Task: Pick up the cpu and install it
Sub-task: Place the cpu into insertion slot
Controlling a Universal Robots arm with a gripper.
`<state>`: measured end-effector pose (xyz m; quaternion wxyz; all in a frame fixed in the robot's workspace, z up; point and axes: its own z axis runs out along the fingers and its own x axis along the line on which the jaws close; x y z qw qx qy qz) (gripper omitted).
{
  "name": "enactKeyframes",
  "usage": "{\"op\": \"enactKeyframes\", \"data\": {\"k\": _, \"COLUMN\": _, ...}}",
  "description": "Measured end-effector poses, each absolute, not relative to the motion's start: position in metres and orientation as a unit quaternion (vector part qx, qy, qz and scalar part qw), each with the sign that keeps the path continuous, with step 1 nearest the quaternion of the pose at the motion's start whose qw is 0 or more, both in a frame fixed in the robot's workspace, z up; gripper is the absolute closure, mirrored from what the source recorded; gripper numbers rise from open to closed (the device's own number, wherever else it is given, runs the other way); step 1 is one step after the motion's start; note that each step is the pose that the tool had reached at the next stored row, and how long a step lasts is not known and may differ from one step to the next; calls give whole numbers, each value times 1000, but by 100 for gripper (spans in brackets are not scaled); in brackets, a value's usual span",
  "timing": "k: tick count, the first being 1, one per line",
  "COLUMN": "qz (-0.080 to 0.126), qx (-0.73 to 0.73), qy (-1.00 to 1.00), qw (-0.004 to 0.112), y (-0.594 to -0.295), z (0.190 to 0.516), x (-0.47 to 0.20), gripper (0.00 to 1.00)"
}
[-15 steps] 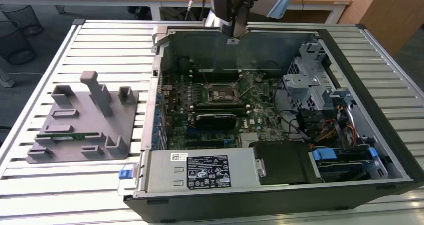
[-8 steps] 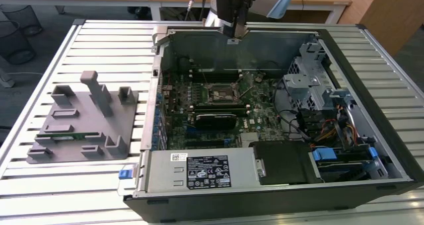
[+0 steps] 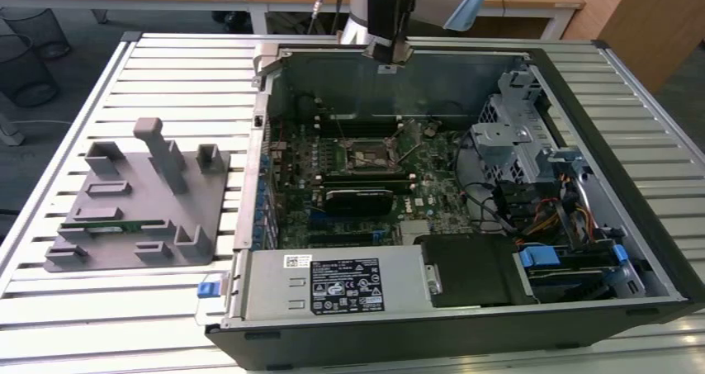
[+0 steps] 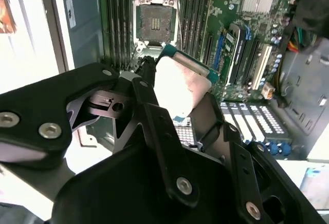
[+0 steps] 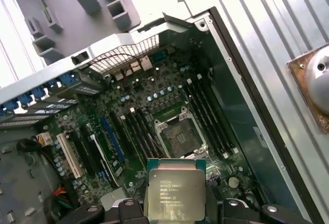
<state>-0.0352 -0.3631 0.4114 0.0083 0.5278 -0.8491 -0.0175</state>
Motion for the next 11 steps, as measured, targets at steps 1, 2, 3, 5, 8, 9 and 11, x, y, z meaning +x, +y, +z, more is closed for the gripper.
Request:
{"op": "enactKeyframes", "data": {"k": 1, "qz": -17, "qx": 535, "qy": -845, "qw": 8, "y": -363, "z": 411, "x": -35, "gripper": 47}}
{"op": "enactKeyframes", "data": {"k": 2, "qz": -17, "qx": 543, "qy": -840, "qw": 9, "y": -363, "z": 411, "x": -35, "gripper": 47}}
{"op": "enactKeyframes", "data": {"k": 3, "qz": -17, "qx": 550, "qy": -835, "qw": 9, "y": -363, "z": 411, "x": -35, "gripper": 47}}
{"op": "enactKeyframes", "data": {"k": 5, "qz": -17, "qx": 566, "qy": -824, "qw": 9, "y": -363, "z": 411, "x": -35, "gripper": 47}}
{"op": "enactKeyframes", "data": {"k": 8, "qz": -17, "qx": 588, "qy": -809, "qw": 9, "y": -363, "z": 411, "x": -35, "gripper": 47}}
{"op": "enactKeyframes", "data": {"k": 9, "qz": -17, "qx": 595, "qy": -803, "qw": 10, "y": -363, "z": 411, "x": -35, "gripper": 47}}
{"op": "enactKeyframes", "data": {"k": 11, "qz": -17, "qx": 610, "qy": -793, "qw": 10, "y": -363, "z": 411, "x": -35, "gripper": 47}}
